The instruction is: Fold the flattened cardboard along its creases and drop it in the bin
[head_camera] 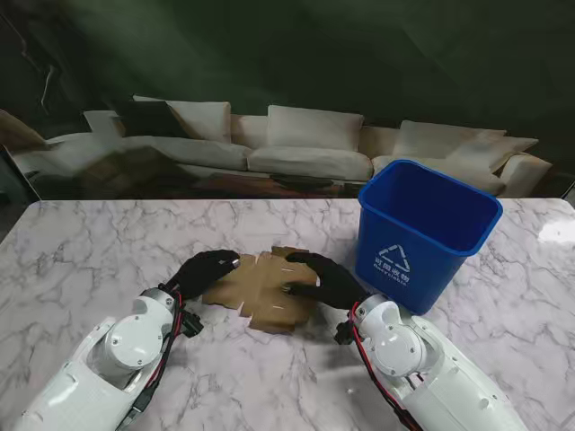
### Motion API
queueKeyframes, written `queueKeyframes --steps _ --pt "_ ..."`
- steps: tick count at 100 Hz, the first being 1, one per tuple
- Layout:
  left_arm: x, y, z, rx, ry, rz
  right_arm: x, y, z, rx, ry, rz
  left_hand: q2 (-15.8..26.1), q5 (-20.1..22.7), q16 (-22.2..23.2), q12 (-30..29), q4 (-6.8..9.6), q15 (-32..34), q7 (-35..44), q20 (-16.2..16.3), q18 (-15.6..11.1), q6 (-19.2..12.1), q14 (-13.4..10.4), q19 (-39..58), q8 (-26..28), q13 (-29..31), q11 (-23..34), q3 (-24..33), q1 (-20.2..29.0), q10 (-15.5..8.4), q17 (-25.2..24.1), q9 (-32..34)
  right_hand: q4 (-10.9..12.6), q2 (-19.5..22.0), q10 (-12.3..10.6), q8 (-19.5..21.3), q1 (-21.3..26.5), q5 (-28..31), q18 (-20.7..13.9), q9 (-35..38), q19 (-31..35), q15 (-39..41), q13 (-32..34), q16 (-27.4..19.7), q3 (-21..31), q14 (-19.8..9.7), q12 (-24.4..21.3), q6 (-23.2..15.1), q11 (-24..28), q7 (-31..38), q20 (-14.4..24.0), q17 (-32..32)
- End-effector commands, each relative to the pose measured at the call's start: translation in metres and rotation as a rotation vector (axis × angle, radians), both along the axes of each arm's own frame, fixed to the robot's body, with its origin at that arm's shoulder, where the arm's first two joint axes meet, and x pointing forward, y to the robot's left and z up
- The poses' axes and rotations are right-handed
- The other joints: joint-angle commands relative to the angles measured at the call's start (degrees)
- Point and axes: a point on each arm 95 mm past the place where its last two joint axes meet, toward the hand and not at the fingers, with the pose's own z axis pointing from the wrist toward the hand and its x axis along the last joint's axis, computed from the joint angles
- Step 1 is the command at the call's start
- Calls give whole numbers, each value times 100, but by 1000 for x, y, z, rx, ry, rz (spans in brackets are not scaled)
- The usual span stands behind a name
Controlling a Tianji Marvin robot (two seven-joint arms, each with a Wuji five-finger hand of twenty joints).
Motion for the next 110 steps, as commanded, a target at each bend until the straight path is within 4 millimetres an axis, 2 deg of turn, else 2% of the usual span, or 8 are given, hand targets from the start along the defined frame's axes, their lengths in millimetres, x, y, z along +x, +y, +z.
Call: queueKeyframes --steps 1,41,53,72,110 --pt "0 -2 -1 -5 10 -10 -1 1 -2 -4 7 3 277 71 -5 64 155 -23 7 44 89 -95 -25 -64 3 39 47 -32 -95 -29 -39 134 112 159 -114 -28 67 41 24 45 -76 52 40 177 -117 -120 35 -256 56 49 95 -60" --pt "0 0 0 -5 2 -7 -1 2 -2 -8 8 8 276 68 -5 64 155 -24 6 45 95 -101 -18 -65 2 39 47 -31 -98 -30 -39 136 110 174 -106 -37 36 48 18 17 -100 38 5 174 -132 -103 26 -286 34 49 104 -73" --pt "0 0 0 -2 1 -8 -3 4 0 -11 8 25 277 67 -5 64 154 -24 6 45 90 -99 -22 -64 2 40 47 -33 -101 -34 -36 136 103 181 -117 -148 -30 12 -141 -48 -264 -78 -96 86 -140 -144 -90 -248 -207 -88 2 -58" --pt "1 -1 0 0 -1 -10 -3 13 12 -18 -37 74 277 69 -4 64 155 -22 7 45 87 -98 -25 -65 2 43 46 -31 -98 -29 -38 133 109 210 -66 -181 -18 61 -285 8 -225 -77 -73 56 -108 -137 -100 -232 -234 -77 -26 20" --pt "1 -1 1 -5 -2 -12 27 36 34 -40 -75 160 279 62 -5 65 155 -24 3 46 90 -97 -22 -64 0 38 49 -32 -96 -21 -39 141 118 188 -37 -156 63 216 -392 108 150 126 177 117 -96 -141 53 -155 74 93 -11 226"
